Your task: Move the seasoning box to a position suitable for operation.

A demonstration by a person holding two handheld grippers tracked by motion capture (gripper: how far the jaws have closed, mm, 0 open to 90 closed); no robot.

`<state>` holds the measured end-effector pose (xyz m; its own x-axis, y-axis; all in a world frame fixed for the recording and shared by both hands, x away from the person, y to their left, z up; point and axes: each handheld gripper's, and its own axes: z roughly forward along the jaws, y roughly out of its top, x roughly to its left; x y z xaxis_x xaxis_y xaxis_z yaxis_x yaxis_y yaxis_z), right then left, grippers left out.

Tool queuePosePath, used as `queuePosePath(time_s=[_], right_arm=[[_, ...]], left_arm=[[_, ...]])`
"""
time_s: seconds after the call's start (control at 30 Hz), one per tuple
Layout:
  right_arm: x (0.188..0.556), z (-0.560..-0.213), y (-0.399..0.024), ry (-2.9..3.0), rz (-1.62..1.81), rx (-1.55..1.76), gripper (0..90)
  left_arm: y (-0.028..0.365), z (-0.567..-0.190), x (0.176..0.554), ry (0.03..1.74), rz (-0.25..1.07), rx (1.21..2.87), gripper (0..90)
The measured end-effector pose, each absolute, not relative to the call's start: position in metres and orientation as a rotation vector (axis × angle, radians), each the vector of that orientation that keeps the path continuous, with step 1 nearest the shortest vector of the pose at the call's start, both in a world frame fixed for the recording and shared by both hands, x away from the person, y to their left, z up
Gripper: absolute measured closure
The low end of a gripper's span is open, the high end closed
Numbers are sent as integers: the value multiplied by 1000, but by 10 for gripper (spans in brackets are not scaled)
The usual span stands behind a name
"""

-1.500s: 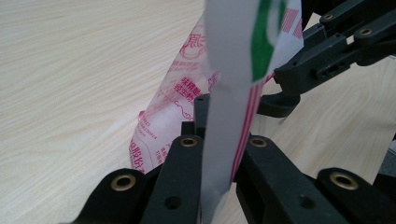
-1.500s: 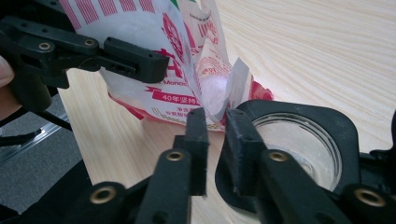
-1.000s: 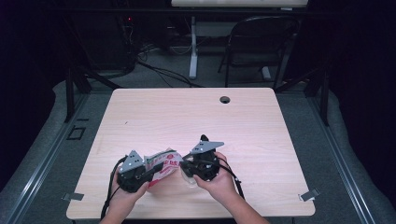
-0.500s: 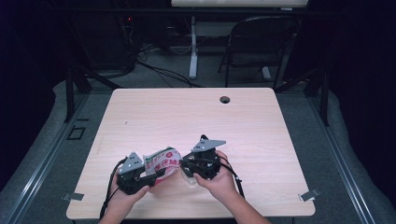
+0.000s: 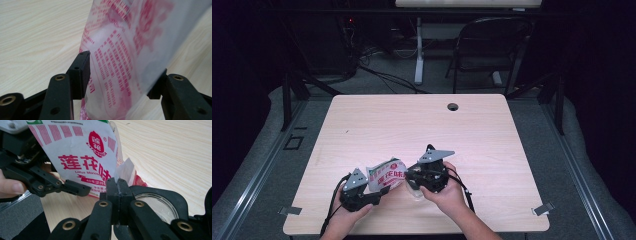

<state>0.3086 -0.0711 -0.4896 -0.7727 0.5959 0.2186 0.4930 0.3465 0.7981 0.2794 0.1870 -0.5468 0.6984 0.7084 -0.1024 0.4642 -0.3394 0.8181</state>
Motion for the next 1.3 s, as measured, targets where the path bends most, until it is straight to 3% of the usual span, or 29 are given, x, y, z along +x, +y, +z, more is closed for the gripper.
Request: queuePosePath(time_s=[0.43, 0.83, 1.3], right_arm=[[308, -491, -73, 2492, 1416, 1013, 900], [307, -493, -75, 2490, 1418, 1022, 896], [306, -494, -77, 2492, 1415, 1024, 893]], left_arm=[[186, -561, 285, 953, 284, 1998, 327], [188, -571, 290, 1011, 200, 1953, 302], [183, -581, 298, 1011, 198, 2005, 283]])
